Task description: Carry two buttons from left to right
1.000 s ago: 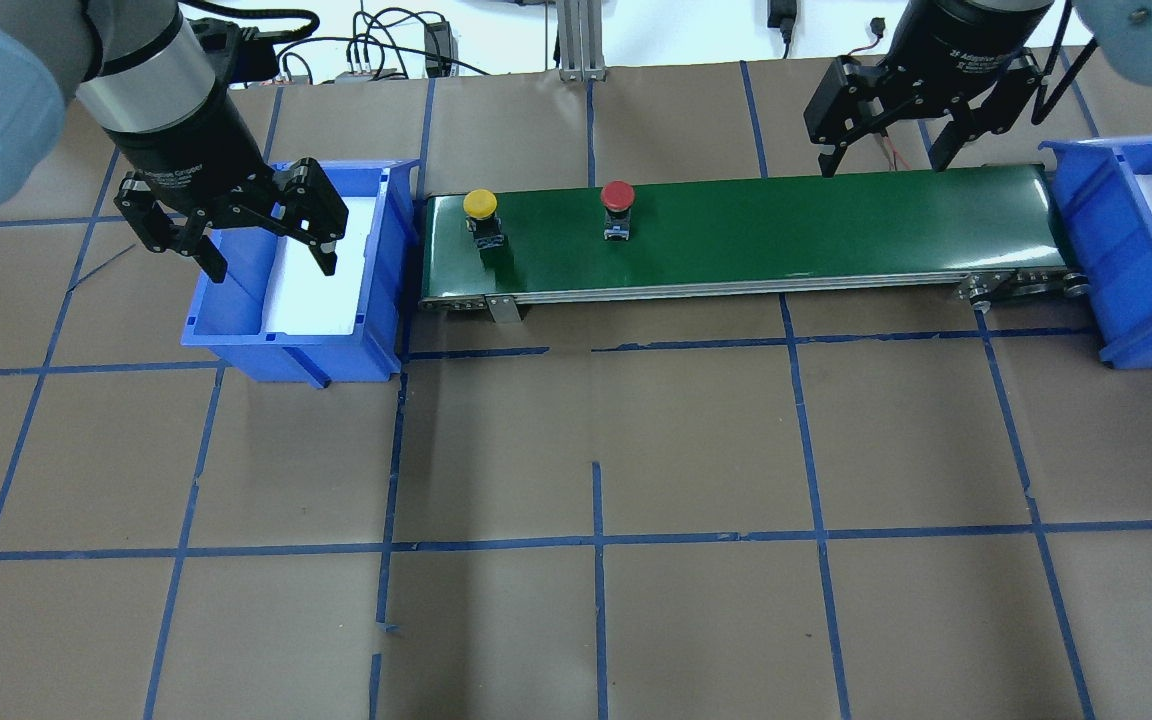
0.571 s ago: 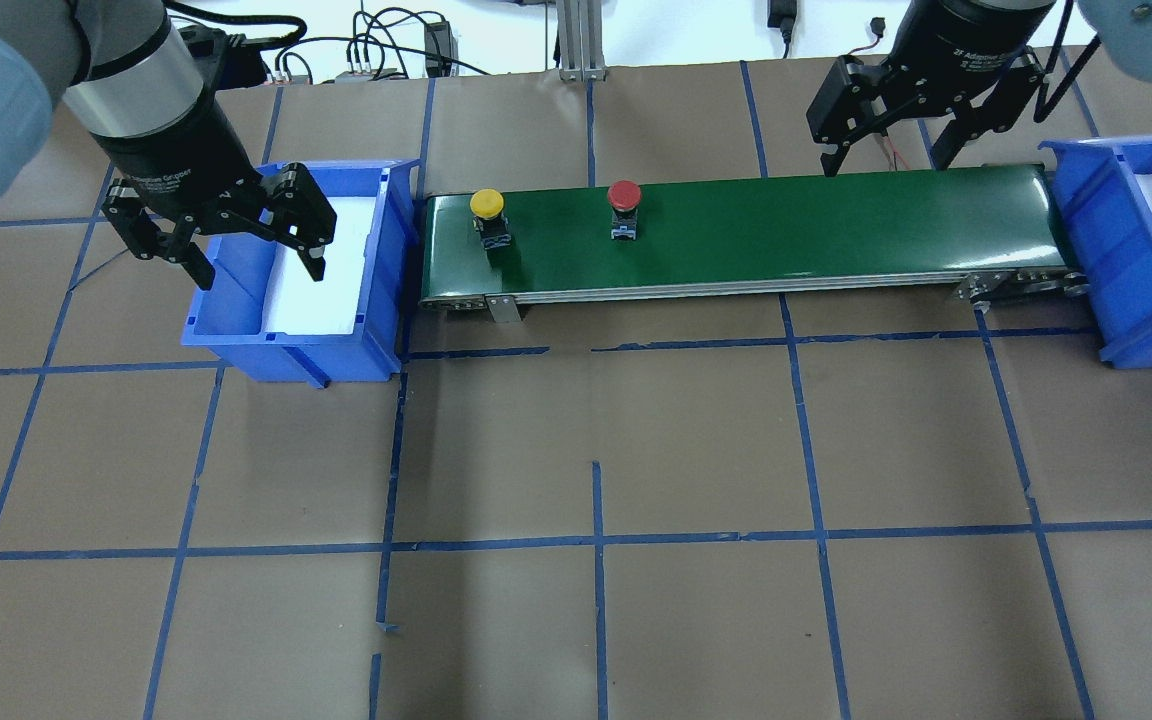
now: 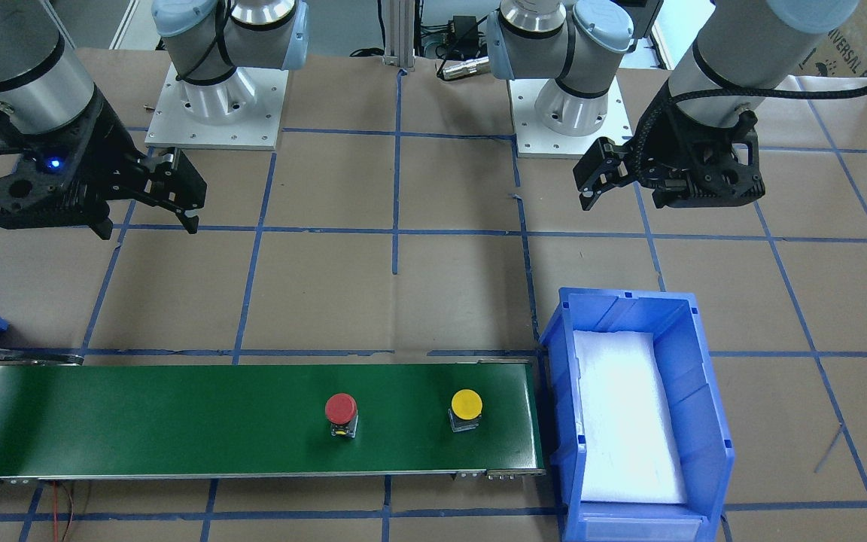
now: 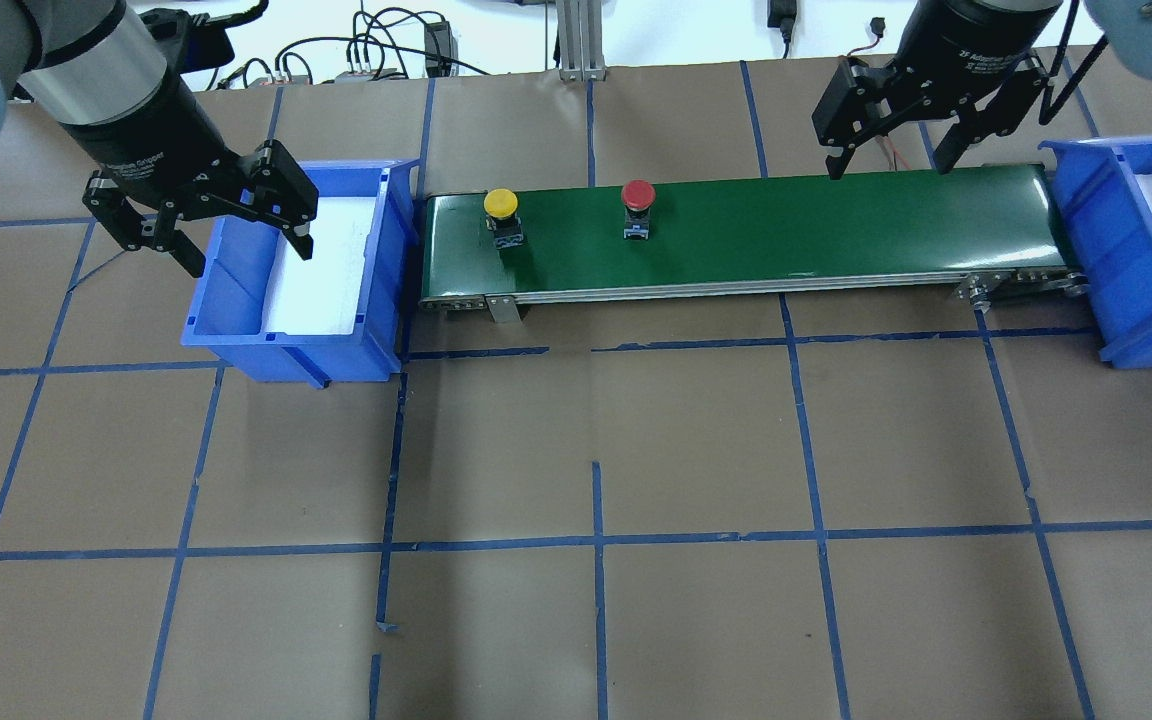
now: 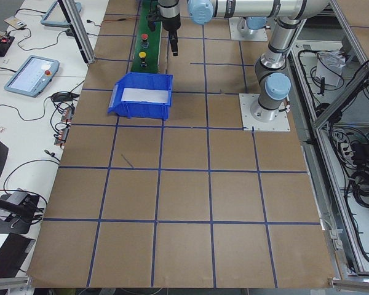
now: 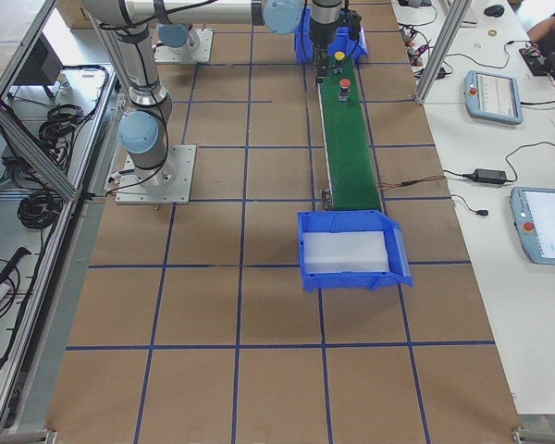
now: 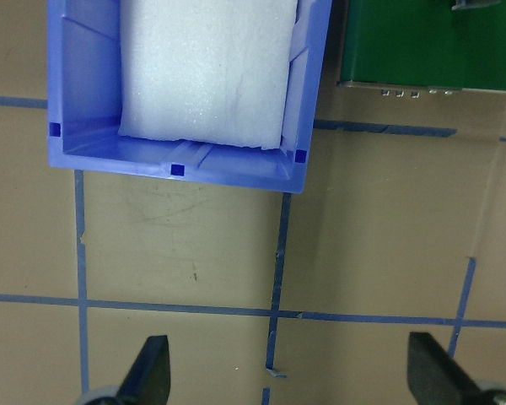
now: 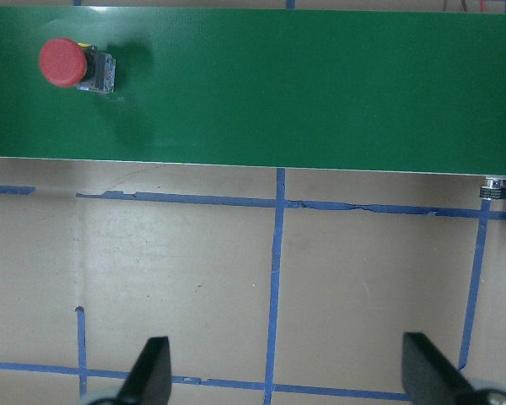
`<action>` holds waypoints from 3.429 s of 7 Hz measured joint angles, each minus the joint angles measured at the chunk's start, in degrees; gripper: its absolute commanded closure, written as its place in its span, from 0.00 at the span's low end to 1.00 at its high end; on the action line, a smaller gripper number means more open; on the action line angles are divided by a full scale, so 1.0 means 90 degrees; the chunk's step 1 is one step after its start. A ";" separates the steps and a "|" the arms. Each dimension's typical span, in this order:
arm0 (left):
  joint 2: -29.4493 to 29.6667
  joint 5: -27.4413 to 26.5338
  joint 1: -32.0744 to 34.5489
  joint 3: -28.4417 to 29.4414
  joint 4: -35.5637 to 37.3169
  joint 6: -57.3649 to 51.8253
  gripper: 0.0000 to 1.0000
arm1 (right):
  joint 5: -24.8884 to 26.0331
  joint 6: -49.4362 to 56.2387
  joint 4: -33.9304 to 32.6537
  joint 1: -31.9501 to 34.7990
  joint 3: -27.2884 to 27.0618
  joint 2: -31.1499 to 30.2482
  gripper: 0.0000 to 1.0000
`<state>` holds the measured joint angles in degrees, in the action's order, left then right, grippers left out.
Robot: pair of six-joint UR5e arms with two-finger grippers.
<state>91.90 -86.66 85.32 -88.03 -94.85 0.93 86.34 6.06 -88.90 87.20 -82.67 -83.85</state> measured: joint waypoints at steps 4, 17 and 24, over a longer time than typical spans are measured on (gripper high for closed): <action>0.0039 -0.0317 0.0116 0.0039 0.0081 -0.0060 0.00 | -0.0002 -0.0008 0.0006 -0.0001 -0.0049 -0.0007 0.00; 0.0055 -0.0324 0.0134 0.0120 0.0126 -0.0031 0.00 | 0.0133 0.0084 -0.0036 0.0038 -0.0150 0.0003 0.00; 0.0049 -0.0329 0.0113 0.0079 0.0194 -0.0049 0.00 | 0.0125 0.0156 0.0007 0.0036 -0.0163 -0.0008 0.00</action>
<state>92.34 -89.62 86.33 -87.33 -93.11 0.48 87.46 7.46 -88.84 87.52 -84.14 -83.92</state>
